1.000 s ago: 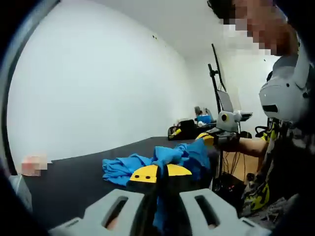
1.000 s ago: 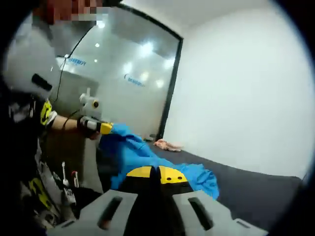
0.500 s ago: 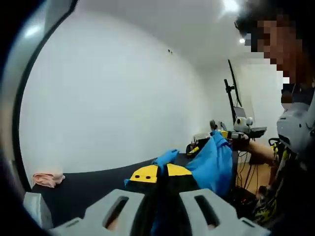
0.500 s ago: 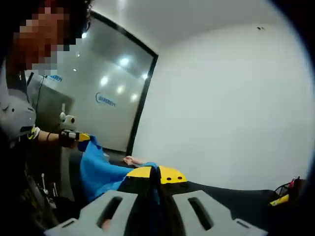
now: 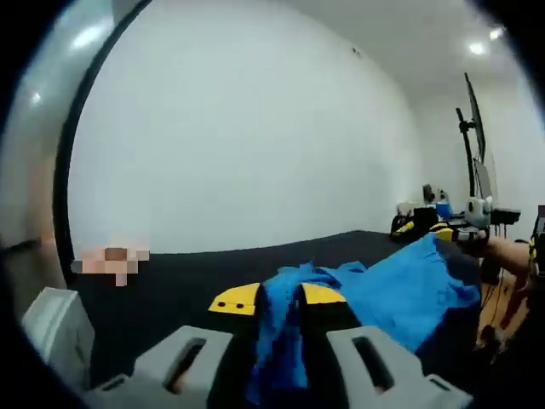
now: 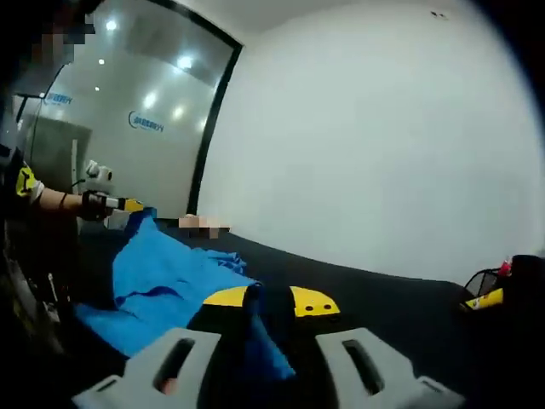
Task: Spread out the cloth and fold it
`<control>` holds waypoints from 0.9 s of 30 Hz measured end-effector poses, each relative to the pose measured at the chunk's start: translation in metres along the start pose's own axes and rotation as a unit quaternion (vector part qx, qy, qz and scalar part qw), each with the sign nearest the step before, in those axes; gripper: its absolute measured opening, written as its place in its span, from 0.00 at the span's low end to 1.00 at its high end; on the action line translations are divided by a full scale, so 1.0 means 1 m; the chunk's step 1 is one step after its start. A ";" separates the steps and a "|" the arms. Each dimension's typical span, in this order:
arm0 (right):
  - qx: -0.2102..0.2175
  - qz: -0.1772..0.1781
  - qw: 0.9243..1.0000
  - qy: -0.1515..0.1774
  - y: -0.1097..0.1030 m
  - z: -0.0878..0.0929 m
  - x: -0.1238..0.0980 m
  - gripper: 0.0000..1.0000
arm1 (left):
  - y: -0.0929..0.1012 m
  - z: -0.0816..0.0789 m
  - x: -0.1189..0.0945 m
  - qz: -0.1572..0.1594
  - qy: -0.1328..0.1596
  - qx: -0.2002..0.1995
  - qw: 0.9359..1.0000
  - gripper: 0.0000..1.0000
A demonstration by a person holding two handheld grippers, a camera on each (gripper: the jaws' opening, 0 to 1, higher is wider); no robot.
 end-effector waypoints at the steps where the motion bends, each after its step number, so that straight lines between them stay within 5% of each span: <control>1: -0.004 -0.028 1.000 -0.007 -0.004 0.002 -0.006 0.28 | 0.004 -0.006 -0.004 0.007 0.017 0.025 1.000 0.29; 3: -0.022 -0.028 0.999 -0.014 -0.004 0.004 -0.018 0.27 | 0.011 -0.016 -0.013 0.031 0.038 0.027 0.998 0.39; 5: -0.056 -0.043 0.997 -0.022 -0.007 0.005 -0.026 0.27 | 0.029 -0.028 -0.023 0.088 0.050 0.031 0.994 0.33; 6: -0.071 -0.063 0.995 -0.025 -0.011 0.006 -0.030 0.27 | 0.053 -0.028 -0.026 0.149 0.031 0.051 0.987 0.27; 8: -0.091 -0.105 0.989 -0.041 -0.021 0.011 -0.036 0.28 | 0.094 -0.020 -0.026 0.217 -0.010 0.108 0.970 0.28; 11: -0.125 -0.132 0.981 -0.069 -0.030 0.025 -0.036 0.29 | 0.145 0.000 -0.017 0.263 -0.036 0.179 0.947 0.27; 14: -0.152 -0.131 0.976 -0.091 -0.031 0.036 -0.031 0.30 | 0.193 0.025 -0.005 0.322 -0.055 0.191 0.926 0.29; 17: -0.189 -0.121 0.971 -0.086 -0.034 0.034 -0.022 0.30 | 0.214 0.040 0.014 0.316 -0.070 0.185 0.928 0.28; 19: -0.218 -0.113 0.966 -0.076 -0.036 0.031 -0.016 0.28 | 0.219 0.044 0.027 0.283 -0.066 0.227 0.930 0.28; 21: -0.233 -0.107 0.963 -0.085 -0.040 0.032 -0.010 0.28 | 0.219 0.052 0.038 0.258 -0.075 0.291 0.918 0.27; 22: -0.243 -0.108 0.960 -0.094 -0.042 0.033 -0.007 0.26 | 0.223 0.049 0.042 0.269 -0.048 0.265 0.925 0.25; 27: -0.218 -0.102 0.965 -0.102 -0.041 0.034 -0.005 0.05 | 0.225 0.054 0.049 0.278 -0.073 0.245 0.926 0.14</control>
Point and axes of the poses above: the point that each gripper's makers call its tool centre point, and the gripper's own axes: x roughly forward along the fingers, y roughly to its right, z roughly out of its underside, the point moved 8 cm from there along -x, roughly backward along the fingers, and after that the axes turned 1 degree about -y, right-handed, at the moved point
